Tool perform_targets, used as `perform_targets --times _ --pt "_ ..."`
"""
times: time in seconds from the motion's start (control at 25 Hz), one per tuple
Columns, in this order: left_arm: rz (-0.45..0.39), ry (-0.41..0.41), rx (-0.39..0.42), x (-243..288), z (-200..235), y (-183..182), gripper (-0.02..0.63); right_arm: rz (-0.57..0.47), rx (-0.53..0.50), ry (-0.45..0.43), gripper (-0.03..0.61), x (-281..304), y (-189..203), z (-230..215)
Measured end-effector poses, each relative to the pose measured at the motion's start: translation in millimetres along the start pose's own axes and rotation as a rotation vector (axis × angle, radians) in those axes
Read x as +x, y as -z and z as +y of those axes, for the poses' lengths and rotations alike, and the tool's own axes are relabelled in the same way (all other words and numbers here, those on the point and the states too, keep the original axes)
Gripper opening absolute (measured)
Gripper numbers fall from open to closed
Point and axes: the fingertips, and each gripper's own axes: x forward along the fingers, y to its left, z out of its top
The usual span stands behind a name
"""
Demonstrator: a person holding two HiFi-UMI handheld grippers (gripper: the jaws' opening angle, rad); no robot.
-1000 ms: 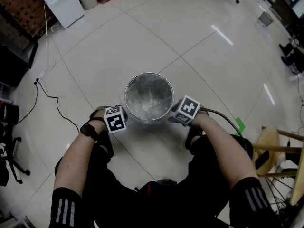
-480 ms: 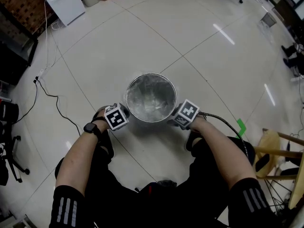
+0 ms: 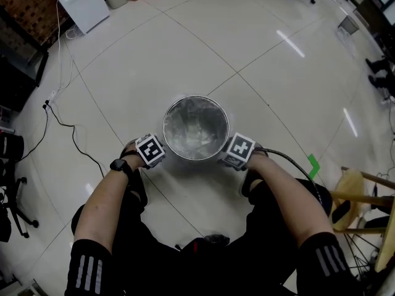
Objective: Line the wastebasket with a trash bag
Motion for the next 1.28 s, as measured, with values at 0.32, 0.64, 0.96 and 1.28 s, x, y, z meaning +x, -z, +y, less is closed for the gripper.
perform_targets --times 0.32,0.64,0.96,1.28 --pt "0.016 0.170 -0.026 -34.9 -15.3 12.9 0.163 0.121 -0.052 -0.057 0.229 -38.2 18.5 7.6" --pt "-0.121 0.083 0.104 -60.7 4.8 -15.9 0.312 0.017 -0.108 0.134 0.278 -73.8 -4.6 -46.0" --pt "-0.148 0.084 0.135 -33.4 2.6 -37.8 0.337 -0.006 -0.115 0.112 0.327 -41.7 -7.5 -51.9" --pt "-0.090 0.030 0.129 -7.5 11.8 -33.3 0.342 -0.045 -0.041 0.106 0.331 -13.3 -4.2 -62.7"
